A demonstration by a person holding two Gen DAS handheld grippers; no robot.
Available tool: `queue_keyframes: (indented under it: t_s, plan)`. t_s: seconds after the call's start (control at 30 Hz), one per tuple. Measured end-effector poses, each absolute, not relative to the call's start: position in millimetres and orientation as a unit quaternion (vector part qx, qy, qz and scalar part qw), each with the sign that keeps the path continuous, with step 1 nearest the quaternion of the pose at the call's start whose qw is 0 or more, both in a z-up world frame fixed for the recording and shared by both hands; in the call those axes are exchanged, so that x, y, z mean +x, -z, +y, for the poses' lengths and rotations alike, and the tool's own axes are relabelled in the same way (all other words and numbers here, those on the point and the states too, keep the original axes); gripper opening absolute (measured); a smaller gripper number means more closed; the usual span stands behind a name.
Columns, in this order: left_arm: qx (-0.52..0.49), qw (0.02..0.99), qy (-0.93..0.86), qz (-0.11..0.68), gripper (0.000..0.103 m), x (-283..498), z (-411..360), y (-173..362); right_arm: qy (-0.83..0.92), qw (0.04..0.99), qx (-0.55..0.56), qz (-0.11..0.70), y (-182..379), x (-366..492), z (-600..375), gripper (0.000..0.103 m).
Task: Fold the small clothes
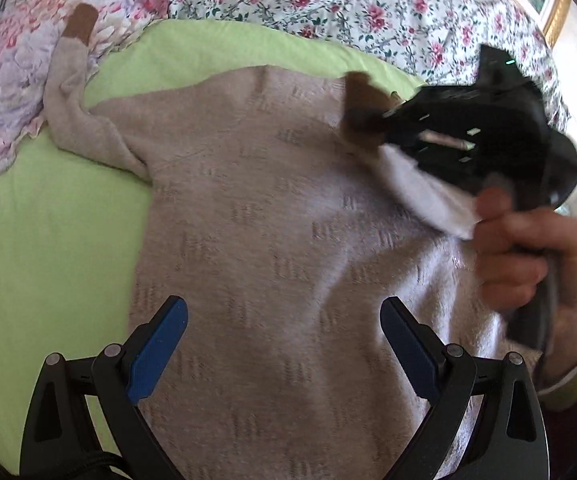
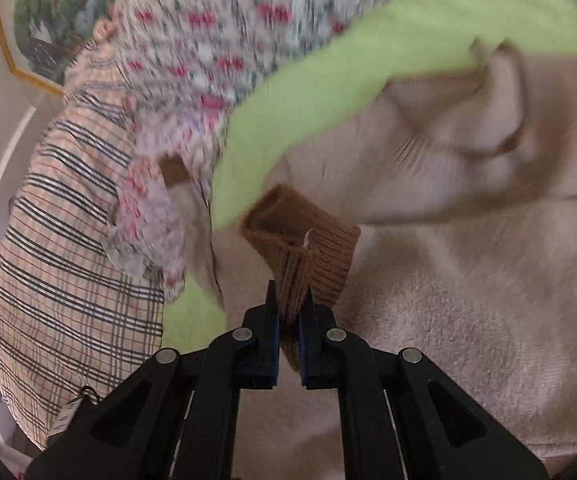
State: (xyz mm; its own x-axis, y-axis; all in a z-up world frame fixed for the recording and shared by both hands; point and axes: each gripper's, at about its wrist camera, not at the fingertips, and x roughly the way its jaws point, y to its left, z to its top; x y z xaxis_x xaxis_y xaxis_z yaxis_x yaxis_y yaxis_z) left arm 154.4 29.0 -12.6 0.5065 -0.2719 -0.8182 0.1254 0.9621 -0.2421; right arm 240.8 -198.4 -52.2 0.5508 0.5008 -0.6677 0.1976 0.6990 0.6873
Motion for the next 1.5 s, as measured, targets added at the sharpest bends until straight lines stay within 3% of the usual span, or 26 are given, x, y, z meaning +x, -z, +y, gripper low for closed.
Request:
queue_keyframes:
  t_s: [0.23,0.37,0.4,0.53,0.57,0.6,0.67,0.9,1.27,1.3,1.33,1.37,1.5]
  plan:
    - [-0.104,0.854,0.156,0.485,0.097,194.9,26.5,21.0,-0.083,0.781,0.38,0.488,57.5,241.7,-199.0,0.017]
    - [-0.139,0.833,0.187,0.502,0.097,245.2,10.9,40.2,-0.075,0.803,0.396,0.44,27.2,207.2,-223.7,0.048]
    - [-0.146,0.83,0.191,0.503,0.097,254.3,7.7,41.7,-0.069,0.811,0.398,0.424,18.3,193.7,-231.9,0.051]
    - [-0.155,0.834,0.185,0.496,0.093,285.5,-0.3,44.1,-0.017,0.838,0.394,0.378,-9.5,132.5,-268.4,0.051]
    - [-0.152,0.841,0.192,0.483,0.079,290.1,-3.0,41.3,-0.003,0.842,0.391,0.371,-13.6,119.5,-275.4,0.051]
    - [-0.147,0.843,0.2,0.477,0.049,292.1,-5.3,40.5,0.017,0.846,0.388,0.365,-17.0,105.7,-283.6,0.051]
    - [-0.137,0.837,0.222,0.482,0.005,296.7,-10.7,44.4,0.06,0.849,0.389,0.352,-21.3,81.1,-302.5,0.051]
    - [-0.116,0.885,0.152,0.425,0.006,280.9,33.8,20.6,0.198,0.842,0.358,0.352,-31.4,32.5,-376.4,0.051]
    - [-0.083,0.869,0.162,0.46,0.007,272.6,20.8,43.8,0.202,0.792,0.335,0.468,45.1,133.3,-437.7,0.054]
    - [-0.082,0.869,0.161,0.46,0.007,271.9,21.4,44.3,0.193,0.797,0.324,0.471,46.1,138.9,-434.7,0.05]
    - [-0.079,0.871,0.161,0.458,0.006,271.3,20.7,44.6,0.181,0.802,0.313,0.475,43.7,141.5,-431.0,0.034]
    - [-0.074,0.872,0.16,0.456,0.006,271.0,19.5,43.5,0.176,0.803,0.316,0.474,39.5,140.3,-430.6,0.008]
    - [-0.066,0.879,0.181,0.436,0.006,266.6,7.7,33.5,0.201,0.834,0.296,0.421,3.0,115.6,-436.3,0.007]
